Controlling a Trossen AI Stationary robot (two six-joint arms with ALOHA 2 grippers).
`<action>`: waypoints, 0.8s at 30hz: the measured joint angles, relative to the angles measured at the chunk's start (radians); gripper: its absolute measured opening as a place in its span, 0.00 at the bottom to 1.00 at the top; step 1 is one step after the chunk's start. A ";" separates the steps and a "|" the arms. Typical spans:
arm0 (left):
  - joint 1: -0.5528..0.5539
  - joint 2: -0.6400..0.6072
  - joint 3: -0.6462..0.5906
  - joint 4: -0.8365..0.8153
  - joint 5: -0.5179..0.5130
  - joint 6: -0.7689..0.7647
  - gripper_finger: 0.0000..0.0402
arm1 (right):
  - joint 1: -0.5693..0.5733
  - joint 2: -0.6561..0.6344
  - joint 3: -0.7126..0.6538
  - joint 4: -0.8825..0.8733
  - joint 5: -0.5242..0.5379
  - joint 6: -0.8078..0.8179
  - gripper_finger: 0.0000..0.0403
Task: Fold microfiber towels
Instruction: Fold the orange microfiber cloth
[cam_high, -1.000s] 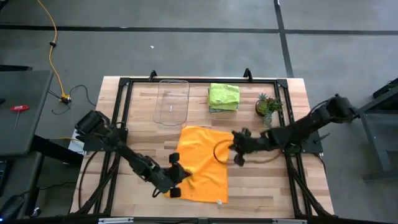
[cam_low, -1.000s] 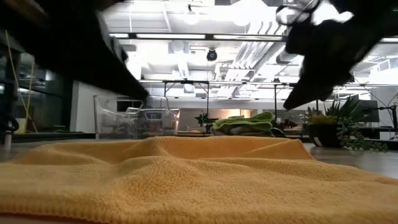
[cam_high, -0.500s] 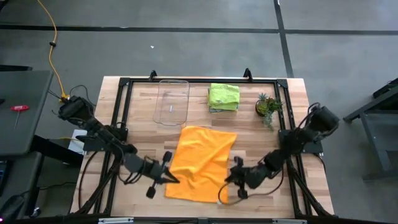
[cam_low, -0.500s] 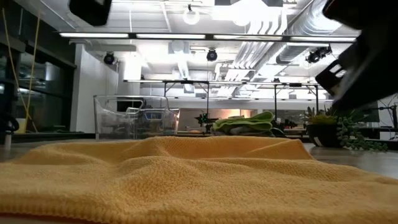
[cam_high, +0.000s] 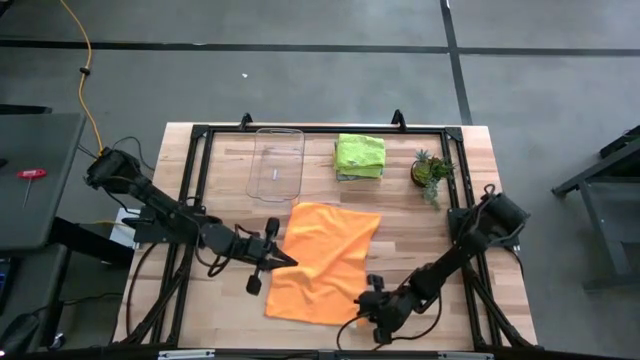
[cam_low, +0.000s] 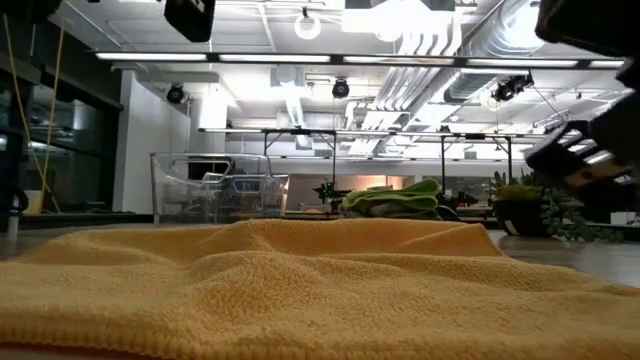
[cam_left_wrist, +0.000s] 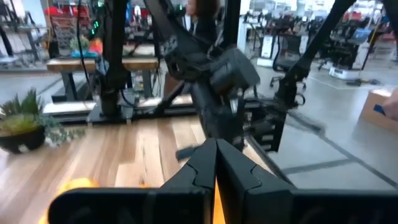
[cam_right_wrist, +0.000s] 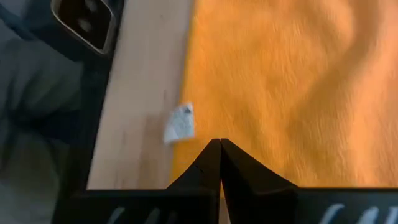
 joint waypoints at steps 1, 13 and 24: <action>0.000 -0.001 0.003 0.002 -0.001 0.002 0.00 | 0.003 0.000 0.005 -0.023 -0.003 0.015 0.00; -0.020 -0.009 0.001 -0.158 0.000 -0.111 0.00 | 0.084 -0.005 0.008 -0.118 -0.045 0.189 0.00; -0.235 -0.012 0.001 -0.340 0.004 -0.292 0.00 | 0.104 -0.084 0.006 -0.157 0.083 0.110 0.00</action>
